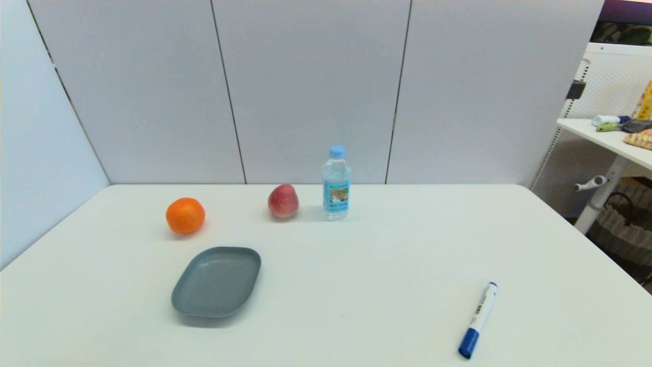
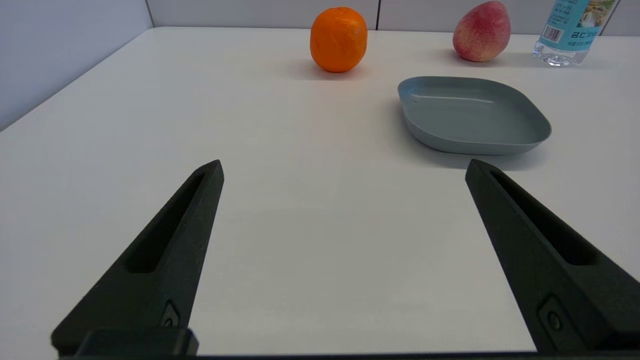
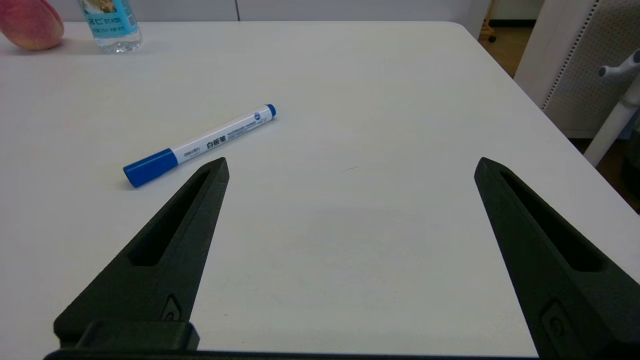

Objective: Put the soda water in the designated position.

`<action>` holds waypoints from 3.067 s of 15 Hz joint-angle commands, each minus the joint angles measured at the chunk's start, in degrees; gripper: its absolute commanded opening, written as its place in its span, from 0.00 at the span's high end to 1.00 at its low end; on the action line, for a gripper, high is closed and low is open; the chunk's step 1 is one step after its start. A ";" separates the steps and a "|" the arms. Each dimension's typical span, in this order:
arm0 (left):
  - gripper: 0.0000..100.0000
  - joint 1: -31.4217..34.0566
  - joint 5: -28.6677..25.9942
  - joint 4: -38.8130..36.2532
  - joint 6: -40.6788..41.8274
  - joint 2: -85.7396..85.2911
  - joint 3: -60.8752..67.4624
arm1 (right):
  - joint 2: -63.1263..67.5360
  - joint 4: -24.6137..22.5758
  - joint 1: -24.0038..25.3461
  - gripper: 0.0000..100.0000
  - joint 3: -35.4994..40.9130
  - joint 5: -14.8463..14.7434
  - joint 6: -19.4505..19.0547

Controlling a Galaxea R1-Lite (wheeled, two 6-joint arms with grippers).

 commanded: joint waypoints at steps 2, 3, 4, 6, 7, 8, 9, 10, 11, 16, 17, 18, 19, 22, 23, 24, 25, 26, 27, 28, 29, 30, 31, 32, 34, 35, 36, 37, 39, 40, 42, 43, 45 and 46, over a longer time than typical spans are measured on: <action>0.00 0.01 0.00 0.00 0.02 -0.01 0.01 | 0.08 0.02 0.00 0.00 0.00 0.06 -0.01; 0.00 0.01 0.00 0.00 0.02 -0.01 0.01 | 0.08 0.02 0.00 0.00 0.00 0.06 -0.01; 0.00 0.01 0.00 0.00 0.02 -0.01 0.10 | 0.08 -0.07 0.00 0.00 0.00 0.06 -0.01; 0.00 0.01 0.00 -0.09 0.02 -0.01 0.01 | 0.08 -0.07 0.00 0.00 0.00 0.06 -0.01; 0.00 0.01 0.00 0.00 0.02 -0.01 0.10 | 0.08 -0.07 0.00 0.00 0.00 0.06 -0.01; 0.00 0.01 0.00 -0.09 0.02 -0.01 0.01 | 0.08 0.02 0.00 0.00 0.00 -0.03 -0.01; 0.00 0.01 0.00 0.00 0.02 -0.01 0.01 | 0.08 0.02 0.00 0.00 0.00 -0.03 -0.01; 0.00 0.01 0.00 0.00 0.02 -0.01 0.01 | 0.08 0.02 0.00 0.00 0.00 -0.03 -0.01; 0.00 0.01 0.00 0.00 0.02 -0.01 0.01 | 0.08 0.02 0.00 0.00 0.00 0.06 -0.01; 0.00 0.01 0.00 0.18 0.46 0.08 0.01 | 0.08 0.02 0.00 0.00 0.00 0.06 -0.01; 0.00 0.01 0.00 0.26 0.46 0.17 0.01 | 0.08 0.02 0.00 0.00 0.09 0.06 -0.01; 0.00 0.01 -0.09 0.35 0.46 0.34 -0.08 | 0.08 0.02 0.00 0.00 0.00 0.06 -0.01; 0.00 0.01 0.09 0.35 0.37 3.68 -0.96 | 0.08 0.02 0.00 0.00 0.00 0.06 -0.01; 0.00 -0.17 -0.26 0.09 0.55 14.05 -7.81 | 0.08 0.02 0.00 0.00 0.00 0.06 -0.01; 0.00 -0.52 -0.26 0.18 1.34 17.83 -11.59 | 0.08 0.02 0.00 0.00 0.09 0.06 -0.01; 0.00 -0.78 -0.26 0.44 1.69 21.17 -16.07 | 0.08 -0.07 0.00 0.00 0.00 0.06 -0.01; 0.00 -1.22 -0.44 0.44 1.78 23.90 -19.59 | 0.08 0.02 0.00 0.00 0.00 0.06 -0.01; 0.00 -1.66 -0.53 0.53 2.31 28.38 -23.46 | 0.08 0.02 0.00 0.00 0.00 0.06 -0.01; 0.00 -1.75 -0.44 0.44 3.01 31.72 -26.27 | 0.08 -0.07 0.00 0.00 0.00 -0.03 -0.01; 0.00 -2.98 -0.44 0.35 3.45 35.85 -30.49 | 0.08 0.02 0.00 0.00 0.09 -0.03 -0.01; 0.00 -5.09 -0.35 0.09 3.62 39.89 -34.44 | 0.08 0.02 0.00 0.00 0.09 -0.03 -0.01; 0.00 -7.81 -0.26 -0.09 3.71 43.58 -37.78 | 0.08 0.02 0.00 0.00 0.00 0.06 -0.01; 0.00 -11.42 -0.09 -0.09 3.71 47.28 -41.12 | 0.08 0.02 0.00 0.00 0.00 0.06 -0.01; 0.00 -14.23 -0.09 -0.09 3.71 51.05 -44.46 | 0.08 0.02 0.00 0.00 0.00 0.06 -0.01; 0.00 -21.79 0.00 -0.09 3.62 59.05 -50.97 | 0.08 0.02 0.00 0.00 0.09 0.06 -0.01; 0.00 -23.46 0.00 -0.88 3.62 62.74 -53.43 | 0.08 0.02 0.00 0.00 0.00 0.06 -0.01; 0.00 -24.95 0.00 -2.90 3.54 66.08 -55.19 | 0.08 0.02 0.00 0.00 0.00 -0.03 -0.01; 0.00 -26.18 0.00 -5.54 3.54 69.34 -56.59 | 0.08 0.02 0.00 0.00 0.09 0.06 -0.01; 0.00 -26.36 -0.35 -12.22 3.62 76.81 -60.02 | 0.08 0.02 0.00 0.00 0.00 0.06 -0.01; 0.00 -26.36 -0.88 -15.29 3.89 79.97 -60.99 | 0.08 0.02 0.00 0.00 0.00 0.06 -0.01; 0.00 -26.27 -4.57 -23.12 3.80 86.56 -61.78 | 0.08 0.02 0.00 0.00 0.00 -0.03 -0.01; 0.00 -26.27 -6.77 -26.81 3.62 89.55 -61.78 | 0.08 0.02 0.00 0.00 0.00 0.06 -0.01; 0.00 -26.09 -9.76 -31.29 3.45 95.62 -62.13 | 0.08 0.02 0.00 0.00 0.00 0.06 -0.01; 0.00 -26.01 -11.43 -32.87 3.45 97.90 -62.48 | 0.08 0.02 0.00 0.00 0.00 0.06 -0.01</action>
